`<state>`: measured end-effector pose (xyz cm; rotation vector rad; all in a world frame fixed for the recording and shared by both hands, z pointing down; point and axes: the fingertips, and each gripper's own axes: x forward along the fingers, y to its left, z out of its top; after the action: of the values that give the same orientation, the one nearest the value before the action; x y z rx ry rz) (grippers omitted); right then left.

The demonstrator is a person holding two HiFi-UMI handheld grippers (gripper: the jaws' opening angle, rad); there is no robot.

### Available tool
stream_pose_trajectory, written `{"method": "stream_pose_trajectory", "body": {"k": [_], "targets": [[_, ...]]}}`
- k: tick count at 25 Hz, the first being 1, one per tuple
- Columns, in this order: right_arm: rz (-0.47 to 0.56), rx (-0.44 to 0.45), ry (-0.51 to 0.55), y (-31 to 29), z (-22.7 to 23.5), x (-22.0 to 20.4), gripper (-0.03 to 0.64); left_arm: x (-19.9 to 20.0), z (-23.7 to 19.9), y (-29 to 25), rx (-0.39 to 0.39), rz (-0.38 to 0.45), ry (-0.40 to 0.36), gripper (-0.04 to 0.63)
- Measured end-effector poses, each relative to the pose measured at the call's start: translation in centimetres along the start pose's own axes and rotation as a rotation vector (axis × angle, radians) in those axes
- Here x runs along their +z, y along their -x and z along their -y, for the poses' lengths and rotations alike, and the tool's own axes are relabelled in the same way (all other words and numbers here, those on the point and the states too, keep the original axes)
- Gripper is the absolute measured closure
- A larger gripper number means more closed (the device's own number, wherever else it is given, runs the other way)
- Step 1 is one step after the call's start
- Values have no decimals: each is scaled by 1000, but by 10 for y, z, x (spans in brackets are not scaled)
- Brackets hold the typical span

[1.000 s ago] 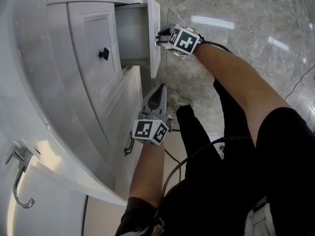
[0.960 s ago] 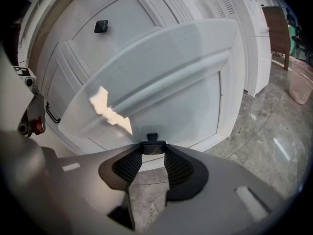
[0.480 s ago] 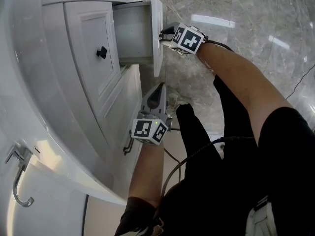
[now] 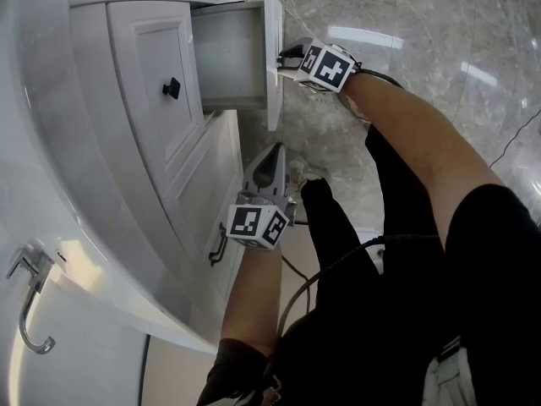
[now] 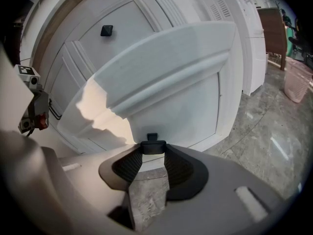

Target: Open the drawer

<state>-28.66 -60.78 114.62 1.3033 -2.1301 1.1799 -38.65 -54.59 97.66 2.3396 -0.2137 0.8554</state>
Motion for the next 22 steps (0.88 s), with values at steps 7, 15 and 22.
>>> {"method": "stream_pose_trajectory", "body": {"k": [7, 15, 22], "targets": [[-10, -9, -9, 13, 4, -16, 479, -4, 5, 2, 0, -1, 1, 595], [-13, -3, -35, 35, 8, -40, 480, -4, 9, 2, 0, 10, -1, 595], [2, 1, -62, 39, 6, -44, 480, -5, 5, 5, 12, 13, 8, 595]]}}
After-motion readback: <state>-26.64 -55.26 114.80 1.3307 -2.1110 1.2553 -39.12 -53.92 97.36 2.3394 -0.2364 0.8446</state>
